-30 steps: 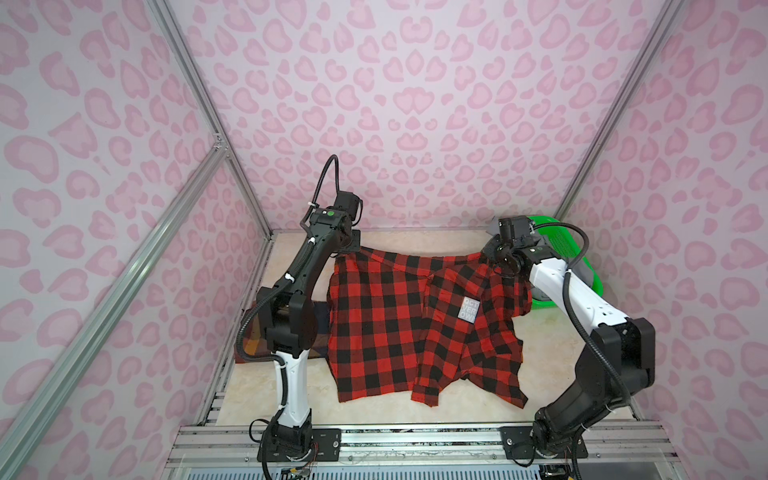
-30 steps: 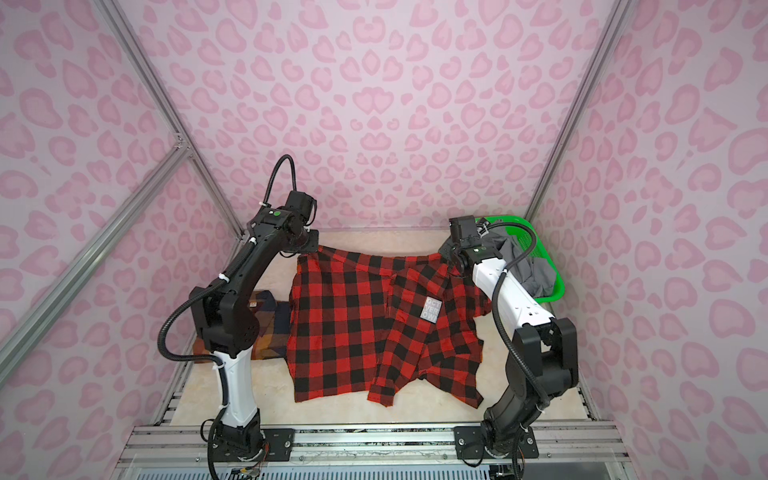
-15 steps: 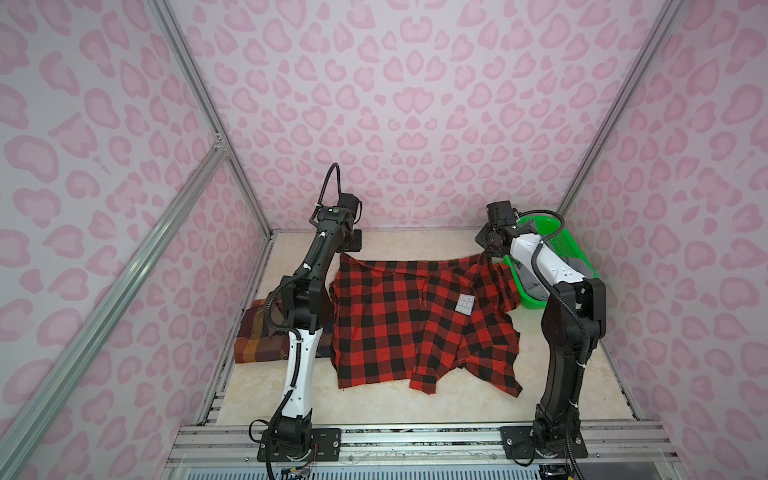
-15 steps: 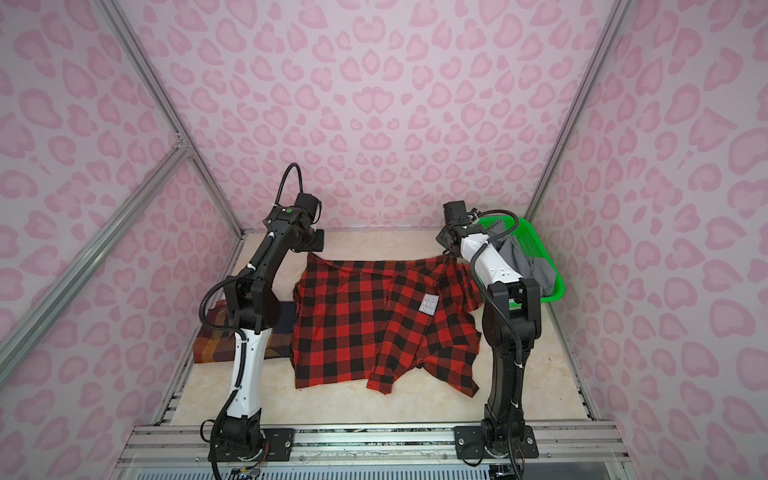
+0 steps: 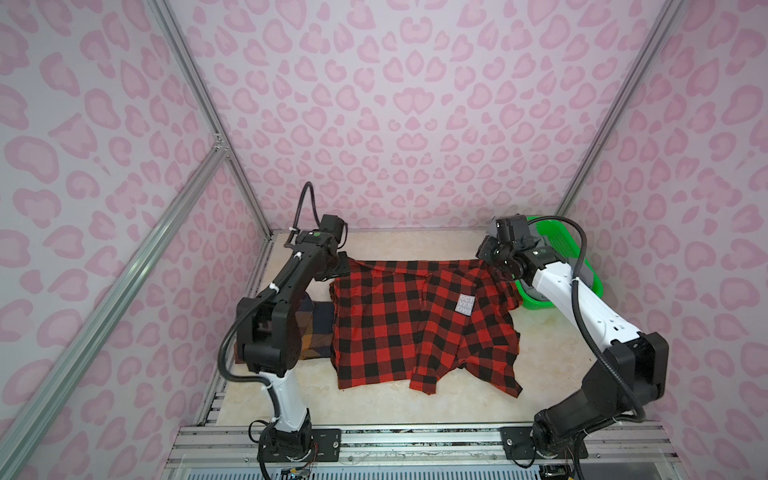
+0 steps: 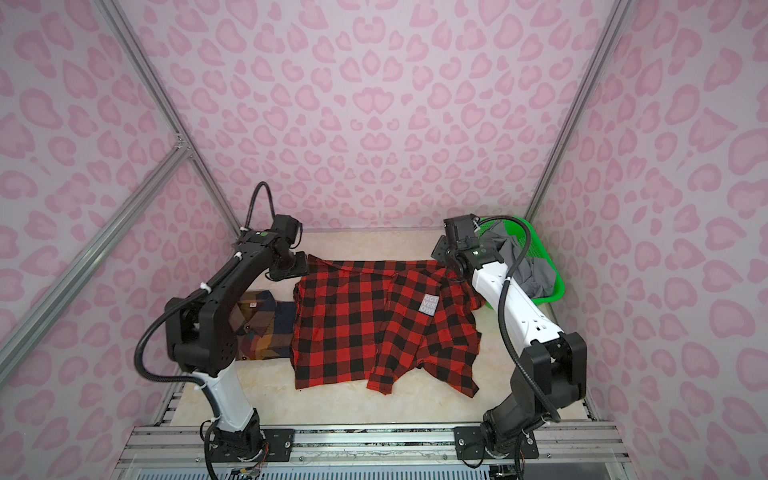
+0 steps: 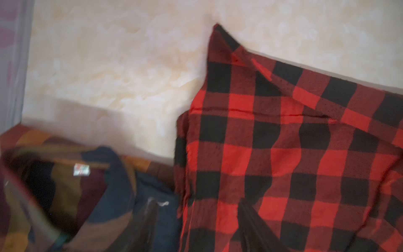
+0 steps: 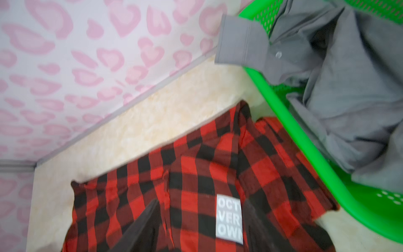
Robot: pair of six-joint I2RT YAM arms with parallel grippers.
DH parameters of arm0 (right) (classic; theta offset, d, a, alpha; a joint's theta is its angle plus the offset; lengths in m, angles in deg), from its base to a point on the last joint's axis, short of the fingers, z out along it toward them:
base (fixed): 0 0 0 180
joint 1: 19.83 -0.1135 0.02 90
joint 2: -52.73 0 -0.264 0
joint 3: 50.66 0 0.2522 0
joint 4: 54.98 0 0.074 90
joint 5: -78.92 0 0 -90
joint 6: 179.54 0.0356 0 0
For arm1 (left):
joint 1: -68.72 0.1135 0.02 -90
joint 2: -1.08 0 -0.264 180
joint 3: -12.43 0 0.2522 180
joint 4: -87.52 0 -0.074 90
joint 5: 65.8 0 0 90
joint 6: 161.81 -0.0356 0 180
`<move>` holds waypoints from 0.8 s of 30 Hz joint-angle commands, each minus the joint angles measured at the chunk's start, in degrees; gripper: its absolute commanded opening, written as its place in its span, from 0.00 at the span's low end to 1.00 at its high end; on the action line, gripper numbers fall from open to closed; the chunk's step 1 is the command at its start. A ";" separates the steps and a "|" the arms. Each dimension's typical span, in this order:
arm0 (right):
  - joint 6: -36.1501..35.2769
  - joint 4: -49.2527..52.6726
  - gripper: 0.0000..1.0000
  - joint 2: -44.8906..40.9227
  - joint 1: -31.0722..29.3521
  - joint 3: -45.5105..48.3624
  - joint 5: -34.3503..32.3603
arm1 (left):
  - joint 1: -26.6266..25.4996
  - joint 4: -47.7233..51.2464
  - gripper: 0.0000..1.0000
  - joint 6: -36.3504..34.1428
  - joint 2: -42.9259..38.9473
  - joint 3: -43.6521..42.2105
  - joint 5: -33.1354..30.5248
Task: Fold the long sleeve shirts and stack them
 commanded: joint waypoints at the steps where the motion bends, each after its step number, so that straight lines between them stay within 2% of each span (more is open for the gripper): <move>1: -2.28 -0.32 0.61 -5.80 -1.64 6.98 1.24 | 1.34 -7.63 0.61 11.05 -10.75 -10.90 0.91; 4: -2.14 -0.46 0.60 -11.63 -2.14 15.41 0.35 | 2.88 -8.81 0.63 15.02 -15.46 -20.39 -1.86; 9: -2.02 0.45 0.60 -17.69 -2.09 23.74 -0.37 | 7.21 -10.14 0.61 16.55 -15.11 -27.93 -1.65; 12: -0.91 1.49 0.60 -21.11 -2.21 27.97 -0.12 | 10.20 -10.36 0.60 15.56 -12.60 -29.94 -1.43; 16: 1.54 3.45 0.61 -24.32 -2.35 32.92 -2.56 | 11.61 -10.03 0.60 14.03 -9.24 -30.81 -1.41; 24: 5.14 13.47 0.63 -23.69 -2.15 33.34 -9.38 | 14.66 -7.71 0.60 10.80 0.48 -27.65 -3.88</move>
